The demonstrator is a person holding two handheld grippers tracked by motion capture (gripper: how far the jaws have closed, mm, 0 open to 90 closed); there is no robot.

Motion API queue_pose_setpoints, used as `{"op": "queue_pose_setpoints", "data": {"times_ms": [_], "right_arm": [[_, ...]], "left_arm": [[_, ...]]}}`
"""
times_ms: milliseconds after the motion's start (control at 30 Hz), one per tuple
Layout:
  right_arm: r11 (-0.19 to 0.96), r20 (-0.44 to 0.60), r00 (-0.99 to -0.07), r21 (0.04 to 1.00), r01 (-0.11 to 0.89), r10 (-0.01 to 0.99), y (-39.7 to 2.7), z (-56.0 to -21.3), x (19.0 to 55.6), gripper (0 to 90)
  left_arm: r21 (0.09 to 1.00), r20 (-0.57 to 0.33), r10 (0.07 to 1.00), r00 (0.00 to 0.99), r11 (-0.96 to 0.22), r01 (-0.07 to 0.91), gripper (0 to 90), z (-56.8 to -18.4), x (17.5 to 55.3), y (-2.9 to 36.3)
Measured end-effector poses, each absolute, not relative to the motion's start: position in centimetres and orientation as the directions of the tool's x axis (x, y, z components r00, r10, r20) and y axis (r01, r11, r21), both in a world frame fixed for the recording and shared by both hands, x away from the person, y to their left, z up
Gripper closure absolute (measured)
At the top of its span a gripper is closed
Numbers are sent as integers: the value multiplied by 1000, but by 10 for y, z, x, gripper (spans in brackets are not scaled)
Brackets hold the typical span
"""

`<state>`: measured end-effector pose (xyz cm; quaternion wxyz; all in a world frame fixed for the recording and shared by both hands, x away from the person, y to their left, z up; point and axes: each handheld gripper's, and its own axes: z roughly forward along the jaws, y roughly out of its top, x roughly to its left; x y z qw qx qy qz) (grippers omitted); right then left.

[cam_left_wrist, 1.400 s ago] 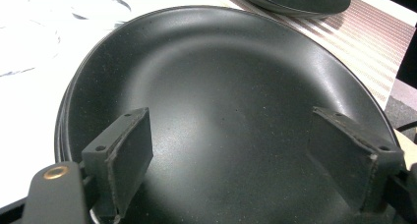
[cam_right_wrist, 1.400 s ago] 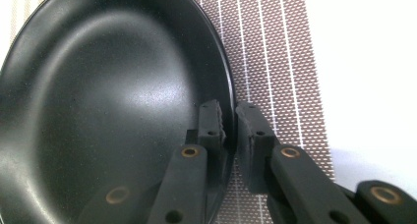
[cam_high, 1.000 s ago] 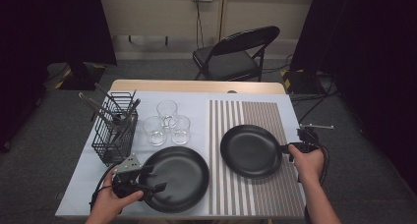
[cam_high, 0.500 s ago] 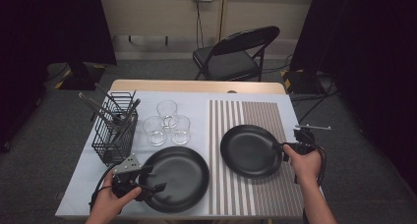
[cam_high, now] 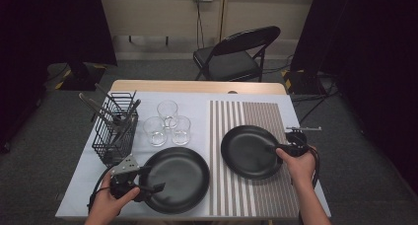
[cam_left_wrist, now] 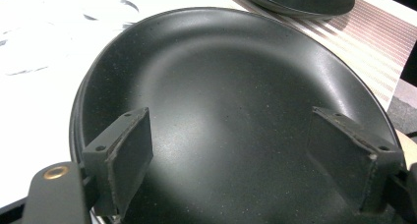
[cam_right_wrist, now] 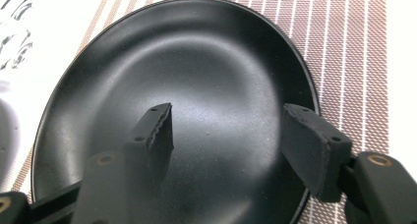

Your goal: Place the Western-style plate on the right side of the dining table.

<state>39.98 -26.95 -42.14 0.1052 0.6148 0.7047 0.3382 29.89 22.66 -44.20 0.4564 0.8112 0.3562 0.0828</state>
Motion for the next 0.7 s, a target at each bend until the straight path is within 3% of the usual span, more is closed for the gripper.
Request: {"op": "queue_pose_setpoints", "data": {"times_ms": [533,700], "right_arm": [[113,227,-332,647,754,916,-243,-426,400,280],[109,263,-356,648,754,897,-237,-427,401,256]], "left_arm": [[800,-184,671,718,-322,506,173,-434,296,233],[797,-187,683,706,-314,515,175,-431,296,236]]}}
